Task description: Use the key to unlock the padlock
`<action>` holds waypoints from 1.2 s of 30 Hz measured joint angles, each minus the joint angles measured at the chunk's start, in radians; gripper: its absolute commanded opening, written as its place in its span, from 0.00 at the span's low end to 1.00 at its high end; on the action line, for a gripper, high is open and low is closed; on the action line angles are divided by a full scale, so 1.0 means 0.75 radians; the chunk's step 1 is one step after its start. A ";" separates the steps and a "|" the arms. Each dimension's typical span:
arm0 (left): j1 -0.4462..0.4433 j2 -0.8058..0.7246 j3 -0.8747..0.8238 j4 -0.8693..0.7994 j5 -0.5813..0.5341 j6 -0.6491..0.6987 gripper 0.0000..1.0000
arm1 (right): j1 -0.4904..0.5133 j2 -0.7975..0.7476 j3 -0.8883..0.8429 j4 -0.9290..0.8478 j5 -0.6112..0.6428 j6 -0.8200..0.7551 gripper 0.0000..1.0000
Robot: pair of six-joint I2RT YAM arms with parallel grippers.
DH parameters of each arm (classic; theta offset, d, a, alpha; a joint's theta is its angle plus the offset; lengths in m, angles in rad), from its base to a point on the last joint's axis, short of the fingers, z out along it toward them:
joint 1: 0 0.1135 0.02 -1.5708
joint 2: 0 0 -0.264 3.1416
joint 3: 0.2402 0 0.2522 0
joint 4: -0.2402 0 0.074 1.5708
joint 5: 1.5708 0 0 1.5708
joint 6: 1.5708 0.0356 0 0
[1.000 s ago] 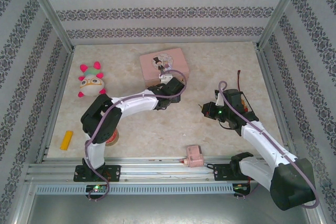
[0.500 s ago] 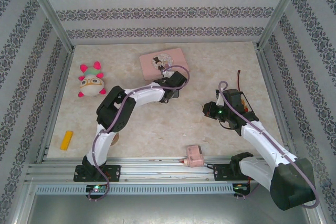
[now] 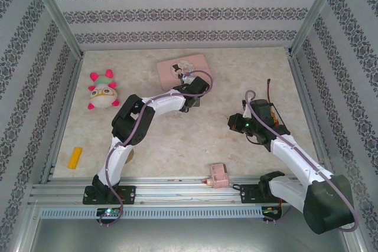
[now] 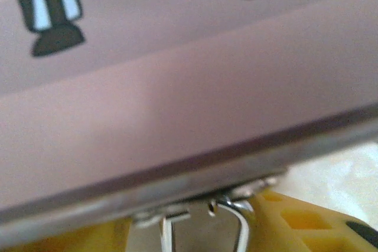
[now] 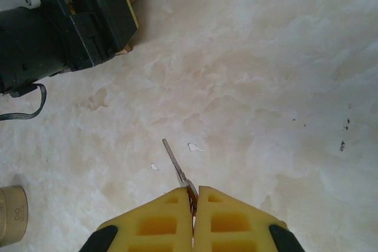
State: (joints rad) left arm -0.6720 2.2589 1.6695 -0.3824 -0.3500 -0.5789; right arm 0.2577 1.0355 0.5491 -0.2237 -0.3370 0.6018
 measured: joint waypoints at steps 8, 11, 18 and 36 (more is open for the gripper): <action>-0.001 0.024 0.014 0.011 0.005 0.002 0.25 | 0.001 0.006 0.016 0.014 0.000 0.000 0.00; 0.000 0.024 0.017 0.011 0.009 0.006 0.16 | 0.001 0.006 0.016 0.016 0.000 -0.001 0.00; 0.005 -0.014 -0.058 0.104 0.083 -0.042 0.06 | 0.011 0.020 0.005 0.077 -0.001 -0.009 0.00; -0.099 -0.276 -0.482 0.413 0.334 -0.638 0.01 | 0.073 -0.022 -0.224 0.295 -0.002 -0.066 0.00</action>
State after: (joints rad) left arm -0.7464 2.0521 1.3083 -0.0731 -0.0994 -1.0573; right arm 0.3126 1.0187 0.3813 -0.0025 -0.3382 0.5526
